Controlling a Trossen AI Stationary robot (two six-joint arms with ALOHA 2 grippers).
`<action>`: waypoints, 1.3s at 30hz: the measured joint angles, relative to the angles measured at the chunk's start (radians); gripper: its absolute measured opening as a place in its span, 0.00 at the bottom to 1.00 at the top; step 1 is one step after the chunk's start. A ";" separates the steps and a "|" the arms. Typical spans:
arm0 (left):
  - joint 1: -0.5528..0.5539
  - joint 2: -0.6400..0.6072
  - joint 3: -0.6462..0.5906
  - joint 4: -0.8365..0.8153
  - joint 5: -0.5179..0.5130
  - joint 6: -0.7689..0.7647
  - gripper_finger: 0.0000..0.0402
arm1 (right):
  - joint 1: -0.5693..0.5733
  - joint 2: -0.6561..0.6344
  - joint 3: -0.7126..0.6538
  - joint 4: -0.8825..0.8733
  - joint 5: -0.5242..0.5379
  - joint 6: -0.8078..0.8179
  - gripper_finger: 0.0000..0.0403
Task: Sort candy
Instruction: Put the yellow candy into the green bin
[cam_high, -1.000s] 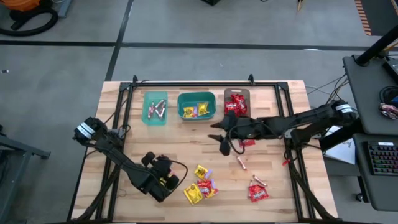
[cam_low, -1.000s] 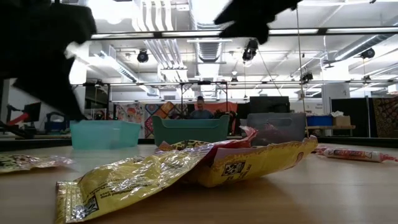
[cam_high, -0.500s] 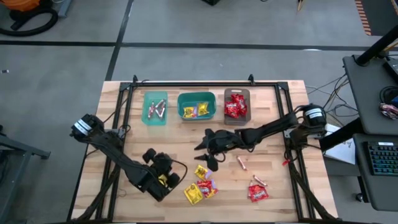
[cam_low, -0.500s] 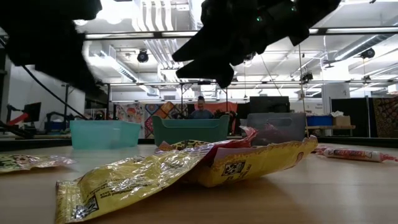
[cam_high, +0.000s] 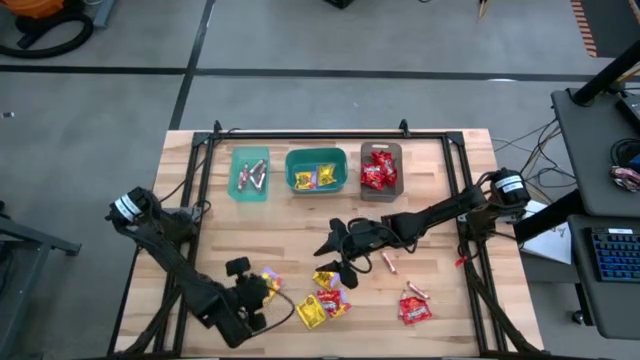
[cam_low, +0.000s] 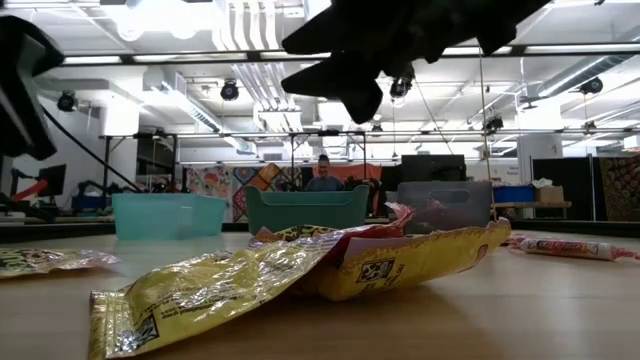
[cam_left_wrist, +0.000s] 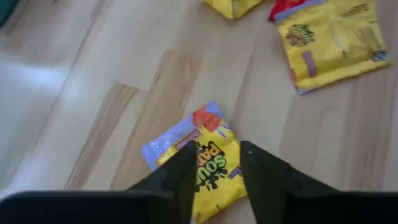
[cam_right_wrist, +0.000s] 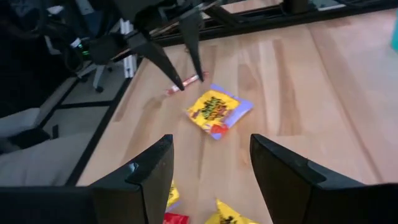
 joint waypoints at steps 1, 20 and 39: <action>-0.015 0.000 -0.006 0.001 -0.018 -0.010 0.31 | 0.007 0.000 0.000 0.001 0.000 0.000 0.50; -0.097 0.006 -0.331 0.326 -0.161 -0.223 0.40 | 0.051 0.000 0.001 0.009 0.034 0.034 0.50; -0.099 0.006 -0.400 0.435 -0.172 -0.218 0.02 | 0.071 0.010 0.002 0.012 0.060 0.026 0.50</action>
